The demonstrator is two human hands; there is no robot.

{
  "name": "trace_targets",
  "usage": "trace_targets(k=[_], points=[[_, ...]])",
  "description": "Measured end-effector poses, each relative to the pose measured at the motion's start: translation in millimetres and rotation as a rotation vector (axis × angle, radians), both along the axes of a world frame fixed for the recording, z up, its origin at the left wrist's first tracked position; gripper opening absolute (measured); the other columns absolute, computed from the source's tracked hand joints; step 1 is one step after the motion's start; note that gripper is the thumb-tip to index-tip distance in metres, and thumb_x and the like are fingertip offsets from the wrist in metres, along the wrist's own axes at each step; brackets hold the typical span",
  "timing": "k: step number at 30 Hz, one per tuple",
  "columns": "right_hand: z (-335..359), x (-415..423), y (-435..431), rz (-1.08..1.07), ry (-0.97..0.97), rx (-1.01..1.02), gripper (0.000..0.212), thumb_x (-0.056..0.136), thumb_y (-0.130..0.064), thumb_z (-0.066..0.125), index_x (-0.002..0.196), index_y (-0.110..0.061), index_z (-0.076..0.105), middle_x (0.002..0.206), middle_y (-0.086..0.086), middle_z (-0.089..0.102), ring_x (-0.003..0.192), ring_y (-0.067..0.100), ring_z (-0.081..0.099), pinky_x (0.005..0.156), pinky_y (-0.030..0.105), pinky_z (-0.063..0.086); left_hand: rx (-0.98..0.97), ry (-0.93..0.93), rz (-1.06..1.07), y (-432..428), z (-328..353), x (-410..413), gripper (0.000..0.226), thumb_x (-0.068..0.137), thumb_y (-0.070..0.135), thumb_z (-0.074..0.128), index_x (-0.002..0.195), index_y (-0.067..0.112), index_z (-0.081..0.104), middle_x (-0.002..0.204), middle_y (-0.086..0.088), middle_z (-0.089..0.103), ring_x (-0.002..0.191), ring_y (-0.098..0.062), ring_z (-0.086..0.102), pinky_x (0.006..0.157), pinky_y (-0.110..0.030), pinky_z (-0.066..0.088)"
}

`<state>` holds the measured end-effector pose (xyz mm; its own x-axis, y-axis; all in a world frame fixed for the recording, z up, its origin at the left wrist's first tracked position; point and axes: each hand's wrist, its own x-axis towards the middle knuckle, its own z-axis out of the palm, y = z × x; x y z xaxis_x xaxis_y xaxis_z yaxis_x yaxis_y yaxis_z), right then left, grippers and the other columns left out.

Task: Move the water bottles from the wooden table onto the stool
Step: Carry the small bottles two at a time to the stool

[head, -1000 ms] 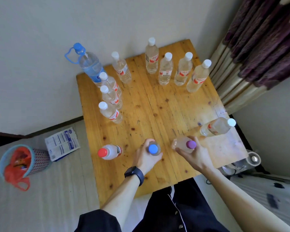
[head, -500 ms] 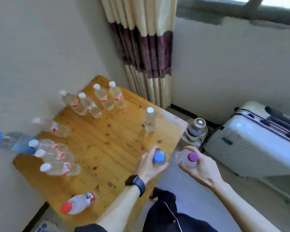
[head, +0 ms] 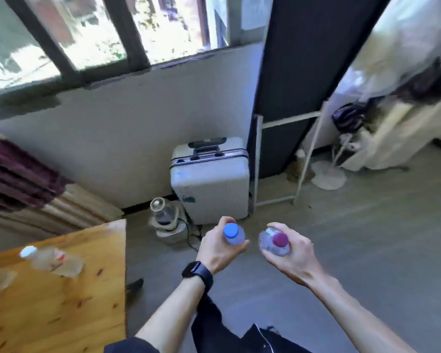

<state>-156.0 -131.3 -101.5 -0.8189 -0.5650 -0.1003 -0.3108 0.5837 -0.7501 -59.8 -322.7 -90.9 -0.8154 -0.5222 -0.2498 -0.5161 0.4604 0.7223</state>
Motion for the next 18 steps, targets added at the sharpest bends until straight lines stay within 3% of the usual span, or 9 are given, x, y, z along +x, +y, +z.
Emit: trace_targets(k=[4,8,12,16,18], points=[[18,-36,101,-0.19,0.075,0.051,0.058,0.062,-0.045,0.073,0.118,-0.041,0.058,0.105,-0.022,0.065,0.084,0.009,0.064,0.073,0.025,0.054,0.075,-0.004,-0.252,82,11,-84,0.046,0.07,0.046,0.076,0.102,0.037,0.046,0.089,0.012,0.069,0.085,-0.014,0.066,0.076,-0.031,0.055],[27,-66,185,-0.429,0.08,0.092,0.06,0.061,-0.037,0.078,0.118,-0.038,0.062,0.11,-0.019,0.068,0.092,0.011,0.066,0.072,0.014,0.045,0.052,-0.017,-0.481,158,17,-159,0.046,0.069,0.048,0.073,0.099,0.036,0.04,0.09,0.011,0.067,0.083,-0.014,0.064,0.072,-0.031,0.054],[28,-99,255,-0.666,0.007,0.142,0.063,0.065,-0.037,0.086,0.124,-0.036,0.063,0.104,-0.01,0.074,0.095,0.019,0.068,0.074,0.014,0.04,0.074,-0.018,-0.592,229,18,-229,0.049,0.066,0.045,0.073,0.095,0.033,0.035,0.09,0.01,0.063,0.082,-0.017,0.062,0.068,-0.033,0.053],[27,-139,315,-0.827,0.018,0.124,0.062,0.065,-0.036,0.088,0.123,-0.031,0.066,0.111,-0.013,0.073,0.102,0.007,0.061,0.077,-0.002,0.03,0.096,0.008,-0.699,294,12,-300,0.053,0.064,0.047,0.076,0.095,0.034,0.035,0.09,0.009,0.065,0.081,-0.017,0.064,0.071,-0.037,0.056],[28,-159,345,-0.913,0.006,0.127,0.061,0.065,-0.038,0.089,0.121,-0.032,0.065,0.111,-0.016,0.072,0.102,0.006,0.061,0.078,0.001,0.032,0.088,0.021,-0.782,329,13,-340,0.053,0.064,0.048,0.078,0.094,0.035,0.036,0.088,0.009,0.066,0.079,-0.017,0.063,0.071,-0.036,0.055]])
